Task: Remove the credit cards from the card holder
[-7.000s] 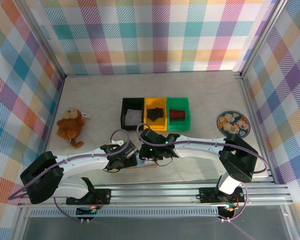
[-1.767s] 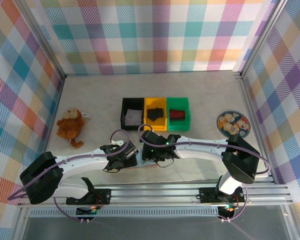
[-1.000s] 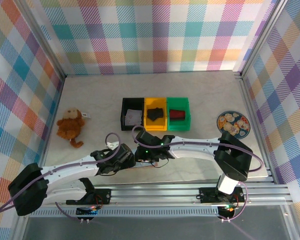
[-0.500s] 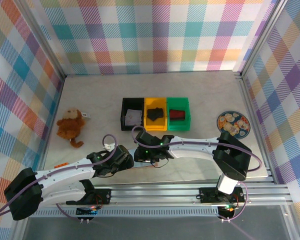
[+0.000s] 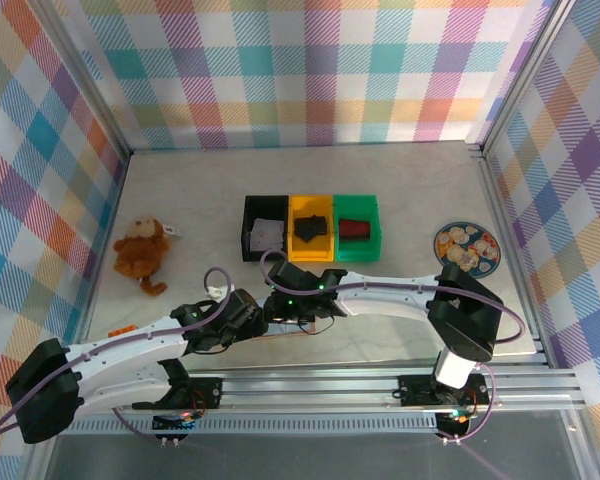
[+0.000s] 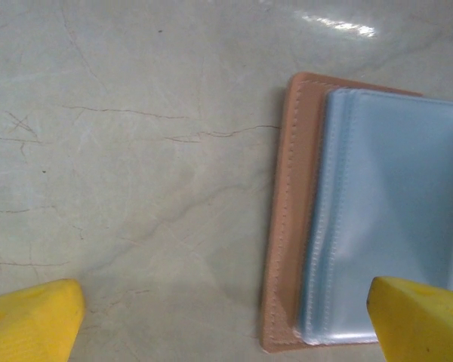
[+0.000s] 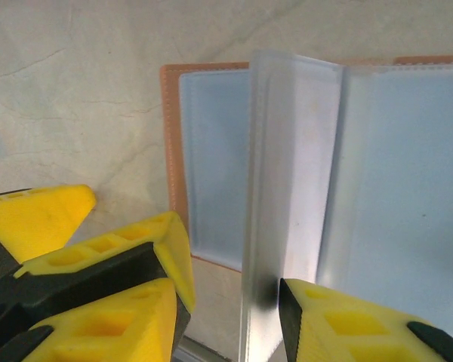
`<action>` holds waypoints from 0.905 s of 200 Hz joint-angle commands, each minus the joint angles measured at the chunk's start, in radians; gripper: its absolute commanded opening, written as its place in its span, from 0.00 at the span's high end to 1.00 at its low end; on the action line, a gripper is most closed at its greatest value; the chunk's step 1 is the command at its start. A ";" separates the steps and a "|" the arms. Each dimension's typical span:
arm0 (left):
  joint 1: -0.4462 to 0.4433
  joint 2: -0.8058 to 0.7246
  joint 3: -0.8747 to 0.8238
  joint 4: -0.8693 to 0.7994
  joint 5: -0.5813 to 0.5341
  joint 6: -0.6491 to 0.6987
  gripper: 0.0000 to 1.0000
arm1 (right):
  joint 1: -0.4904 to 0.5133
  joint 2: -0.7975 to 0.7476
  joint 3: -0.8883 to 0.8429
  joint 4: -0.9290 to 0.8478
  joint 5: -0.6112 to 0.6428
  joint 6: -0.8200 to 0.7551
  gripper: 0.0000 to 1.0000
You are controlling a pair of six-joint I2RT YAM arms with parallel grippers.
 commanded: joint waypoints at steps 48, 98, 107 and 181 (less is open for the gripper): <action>-0.010 -0.110 0.003 0.035 0.024 0.008 0.03 | 0.007 -0.021 0.015 -0.042 0.028 0.000 0.58; -0.010 -0.104 0.021 -0.029 -0.028 0.001 0.03 | 0.005 -0.009 0.014 -0.077 0.056 0.002 0.59; -0.010 -0.119 0.020 -0.055 -0.046 -0.004 0.03 | 0.000 0.002 0.017 -0.080 0.043 -0.007 0.59; -0.008 -0.207 -0.036 -0.207 -0.067 -0.129 0.04 | -0.005 0.134 0.208 -0.260 0.009 -0.083 0.58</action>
